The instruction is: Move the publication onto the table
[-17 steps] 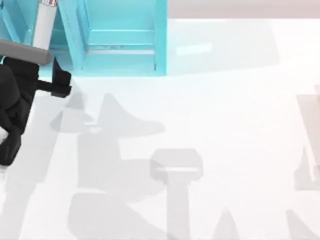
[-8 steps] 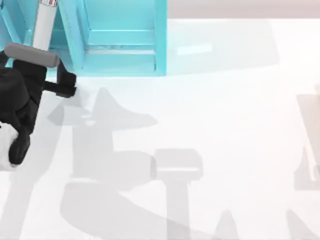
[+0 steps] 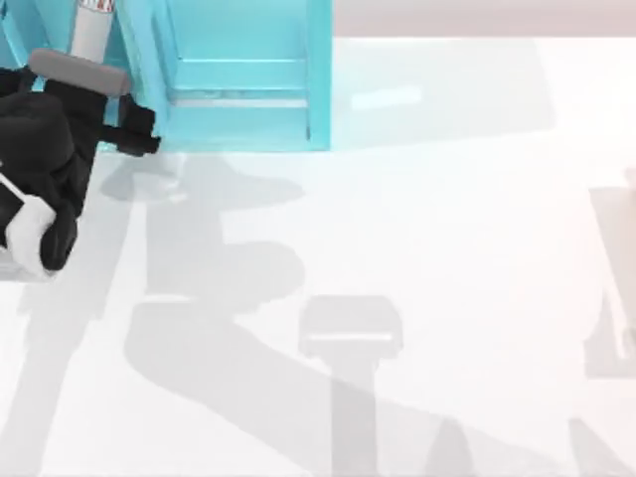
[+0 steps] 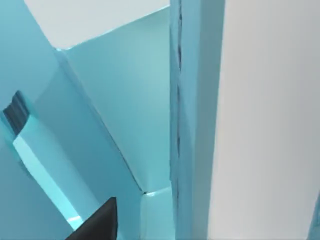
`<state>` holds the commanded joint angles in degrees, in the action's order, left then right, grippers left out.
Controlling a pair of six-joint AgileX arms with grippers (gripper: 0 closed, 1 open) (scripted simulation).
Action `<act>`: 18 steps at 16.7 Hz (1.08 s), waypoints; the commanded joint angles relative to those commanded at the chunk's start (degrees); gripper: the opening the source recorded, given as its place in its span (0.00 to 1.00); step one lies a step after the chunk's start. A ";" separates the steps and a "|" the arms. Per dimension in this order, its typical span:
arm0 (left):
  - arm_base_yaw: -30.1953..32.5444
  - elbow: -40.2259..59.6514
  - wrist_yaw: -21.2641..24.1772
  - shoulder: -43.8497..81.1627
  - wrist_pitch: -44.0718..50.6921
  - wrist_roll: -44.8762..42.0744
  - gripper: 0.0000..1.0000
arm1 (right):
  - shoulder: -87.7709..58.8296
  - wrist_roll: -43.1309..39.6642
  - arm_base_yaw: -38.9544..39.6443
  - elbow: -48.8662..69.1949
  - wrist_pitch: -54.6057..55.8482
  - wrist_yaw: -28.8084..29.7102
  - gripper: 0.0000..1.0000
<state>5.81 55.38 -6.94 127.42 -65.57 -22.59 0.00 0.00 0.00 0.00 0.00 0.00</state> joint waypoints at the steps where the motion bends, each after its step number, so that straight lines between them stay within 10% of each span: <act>1: -0.19 2.92 0.21 1.54 1.34 -0.01 1.00 | 0.00 0.00 0.00 0.00 0.00 0.00 1.00; 10: -0.82 11.28 0.89 5.83 5.53 0.00 1.00 | 0.00 0.00 0.00 0.00 0.00 0.00 1.00; 18: -0.82 11.28 0.89 5.83 5.53 0.00 0.40 | 0.00 0.00 0.00 0.00 0.00 0.00 1.00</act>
<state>4.99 66.66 -6.05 133.25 -60.05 -22.59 0.00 0.00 0.00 0.00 0.00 0.00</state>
